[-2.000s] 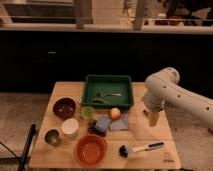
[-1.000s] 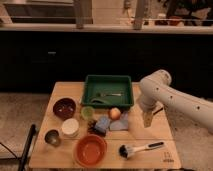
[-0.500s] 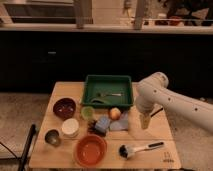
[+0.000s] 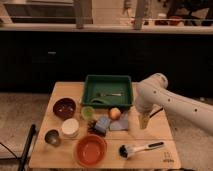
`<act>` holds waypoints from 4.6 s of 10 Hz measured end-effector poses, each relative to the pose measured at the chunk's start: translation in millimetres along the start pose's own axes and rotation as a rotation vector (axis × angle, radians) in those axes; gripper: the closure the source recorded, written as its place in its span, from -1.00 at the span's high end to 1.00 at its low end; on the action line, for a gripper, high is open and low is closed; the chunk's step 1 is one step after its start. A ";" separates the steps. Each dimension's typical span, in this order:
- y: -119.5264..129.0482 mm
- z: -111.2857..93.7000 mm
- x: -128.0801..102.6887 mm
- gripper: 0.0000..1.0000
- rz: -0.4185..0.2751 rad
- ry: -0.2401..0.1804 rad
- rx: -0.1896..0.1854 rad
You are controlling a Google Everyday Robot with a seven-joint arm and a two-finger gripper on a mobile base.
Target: Place eraser in red bowl
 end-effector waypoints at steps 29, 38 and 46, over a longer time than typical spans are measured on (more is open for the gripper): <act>-53.0 99.3 152.1 0.07 -0.001 -0.088 0.056; -44.6 85.1 170.4 -1.00 0.014 -0.121 0.081; -43.7 20.1 98.7 -1.00 -0.199 -0.163 0.136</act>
